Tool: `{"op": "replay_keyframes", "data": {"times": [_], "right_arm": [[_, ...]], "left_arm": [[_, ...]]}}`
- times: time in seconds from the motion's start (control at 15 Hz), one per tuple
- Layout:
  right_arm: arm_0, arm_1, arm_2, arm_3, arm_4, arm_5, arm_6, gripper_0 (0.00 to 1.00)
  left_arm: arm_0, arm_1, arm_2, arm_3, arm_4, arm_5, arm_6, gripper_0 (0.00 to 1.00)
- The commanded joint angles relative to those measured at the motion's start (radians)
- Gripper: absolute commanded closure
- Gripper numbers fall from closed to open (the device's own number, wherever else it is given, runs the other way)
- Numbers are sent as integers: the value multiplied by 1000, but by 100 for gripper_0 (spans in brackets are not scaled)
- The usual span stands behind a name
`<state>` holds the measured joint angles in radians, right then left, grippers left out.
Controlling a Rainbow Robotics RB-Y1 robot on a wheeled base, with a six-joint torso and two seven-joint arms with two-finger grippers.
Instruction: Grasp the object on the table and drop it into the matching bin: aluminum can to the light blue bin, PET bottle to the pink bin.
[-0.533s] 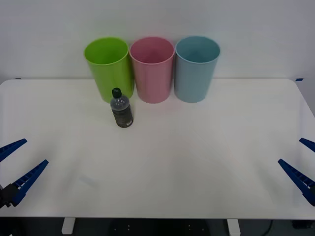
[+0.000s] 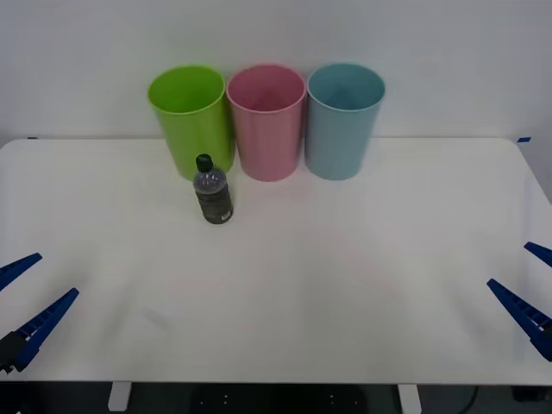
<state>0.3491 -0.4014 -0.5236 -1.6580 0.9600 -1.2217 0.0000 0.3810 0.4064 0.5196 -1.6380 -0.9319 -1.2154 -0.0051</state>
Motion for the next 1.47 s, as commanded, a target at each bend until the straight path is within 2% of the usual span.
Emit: {"op": "replay_keyframes", "data": {"times": [0.07,0.33,0.6,0.73,1.13,1.47], "right_arm": [[0,0,0,0,0,0,0,0],[0,0,0,0,0,0,0,0],[0,0,0,0,0,0,0,0],[0,0,0,0,0,0,0,0],[0,0,0,0,0,0,0,0],[0,0,0,0,0,0,0,0]], "left_arm": [[4,-1,-13,1,-7,28,-3,0],[6,-1,-49,1,-31,137,-13,0],[-45,-1,-142,1,-93,255,-12,0],[-85,-26,-179,12,-128,303,-9,0],[-235,-158,-179,99,-301,310,1,0],[-353,-207,-181,184,-400,338,8,0]]}}
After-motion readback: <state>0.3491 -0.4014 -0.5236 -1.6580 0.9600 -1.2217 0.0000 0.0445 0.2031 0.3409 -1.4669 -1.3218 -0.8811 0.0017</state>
